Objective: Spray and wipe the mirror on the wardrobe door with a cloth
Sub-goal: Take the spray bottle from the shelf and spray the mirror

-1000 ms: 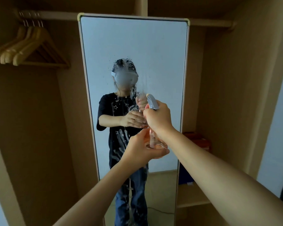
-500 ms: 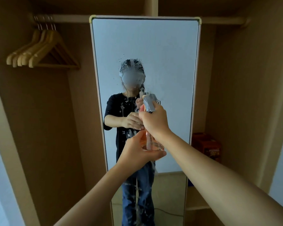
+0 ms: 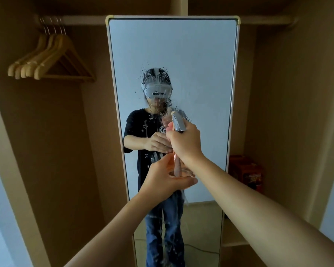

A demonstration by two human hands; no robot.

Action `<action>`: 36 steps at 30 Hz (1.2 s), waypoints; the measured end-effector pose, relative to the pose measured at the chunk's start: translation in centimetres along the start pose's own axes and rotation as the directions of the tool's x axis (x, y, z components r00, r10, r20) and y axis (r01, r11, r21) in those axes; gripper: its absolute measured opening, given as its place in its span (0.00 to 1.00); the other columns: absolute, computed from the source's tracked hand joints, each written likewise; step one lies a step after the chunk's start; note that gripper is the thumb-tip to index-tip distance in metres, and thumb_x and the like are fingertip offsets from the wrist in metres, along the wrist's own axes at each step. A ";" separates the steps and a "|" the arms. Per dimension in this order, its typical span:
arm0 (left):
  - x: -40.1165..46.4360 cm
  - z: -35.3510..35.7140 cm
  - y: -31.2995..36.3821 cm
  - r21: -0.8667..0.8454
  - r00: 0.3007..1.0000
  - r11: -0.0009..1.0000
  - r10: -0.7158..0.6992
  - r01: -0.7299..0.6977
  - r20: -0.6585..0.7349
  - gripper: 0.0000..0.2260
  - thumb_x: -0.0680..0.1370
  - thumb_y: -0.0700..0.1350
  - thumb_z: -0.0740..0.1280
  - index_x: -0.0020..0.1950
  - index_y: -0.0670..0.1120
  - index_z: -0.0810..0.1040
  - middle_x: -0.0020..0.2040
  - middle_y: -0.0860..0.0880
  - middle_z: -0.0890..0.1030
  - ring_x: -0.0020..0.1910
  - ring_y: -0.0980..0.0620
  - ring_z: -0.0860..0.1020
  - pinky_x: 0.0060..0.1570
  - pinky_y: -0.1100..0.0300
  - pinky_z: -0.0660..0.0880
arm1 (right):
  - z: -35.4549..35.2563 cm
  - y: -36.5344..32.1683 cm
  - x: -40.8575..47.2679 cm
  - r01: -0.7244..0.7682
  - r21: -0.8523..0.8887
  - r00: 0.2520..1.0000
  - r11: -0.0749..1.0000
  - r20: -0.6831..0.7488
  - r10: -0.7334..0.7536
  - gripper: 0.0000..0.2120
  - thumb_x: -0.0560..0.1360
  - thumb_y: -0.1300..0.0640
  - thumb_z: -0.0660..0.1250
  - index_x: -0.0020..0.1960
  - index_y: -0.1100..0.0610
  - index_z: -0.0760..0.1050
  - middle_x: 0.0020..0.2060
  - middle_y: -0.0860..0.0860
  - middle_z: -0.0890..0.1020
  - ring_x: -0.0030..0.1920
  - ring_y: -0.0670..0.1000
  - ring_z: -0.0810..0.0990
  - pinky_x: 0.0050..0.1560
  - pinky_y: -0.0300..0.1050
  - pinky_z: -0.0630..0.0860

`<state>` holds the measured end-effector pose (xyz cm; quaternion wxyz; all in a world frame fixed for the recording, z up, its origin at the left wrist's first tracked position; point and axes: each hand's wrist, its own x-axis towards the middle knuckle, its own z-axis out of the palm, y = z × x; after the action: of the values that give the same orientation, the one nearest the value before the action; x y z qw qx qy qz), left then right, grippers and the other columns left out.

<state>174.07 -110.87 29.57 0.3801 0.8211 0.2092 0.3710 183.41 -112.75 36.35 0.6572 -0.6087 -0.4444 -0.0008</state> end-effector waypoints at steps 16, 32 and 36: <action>-2.6 -3.2 -1.2 0.033 0.993 0.997 -0.060 0.064 -0.100 0.22 0.65 0.45 0.81 0.52 0.49 0.74 0.38 0.59 0.80 0.38 0.69 0.78 0.34 0.74 0.72 | 5.1 0.1 -1.1 0.035 0.016 0.983 0.999 0.178 -0.037 0.12 0.70 0.63 0.64 0.32 0.51 0.69 0.29 0.48 0.74 0.33 0.50 0.73 0.37 0.43 0.71; -4.8 -3.7 -4.2 0.055 0.985 0.989 -0.132 0.138 -0.108 0.26 0.62 0.52 0.82 0.55 0.49 0.76 0.45 0.56 0.83 0.43 0.61 0.82 0.42 0.64 0.80 | 6.8 1.7 -3.9 0.035 0.001 0.969 0.999 0.243 -0.034 0.06 0.76 0.58 0.66 0.45 0.61 0.77 0.34 0.56 0.80 0.33 0.53 0.76 0.39 0.48 0.76; -5.6 -3.5 -5.1 0.071 0.984 0.983 -0.162 0.168 -0.078 0.27 0.62 0.53 0.82 0.55 0.51 0.75 0.46 0.56 0.83 0.44 0.60 0.82 0.44 0.59 0.82 | 7.2 2.8 -4.8 0.022 0.004 0.970 1.000 0.242 -0.023 0.04 0.76 0.60 0.65 0.46 0.60 0.77 0.36 0.54 0.80 0.34 0.47 0.75 0.38 0.43 0.76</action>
<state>167.44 -109.53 24.55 0.3695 0.8011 0.3044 0.3592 177.82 -108.89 30.29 0.5985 -0.5988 -0.5280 0.0662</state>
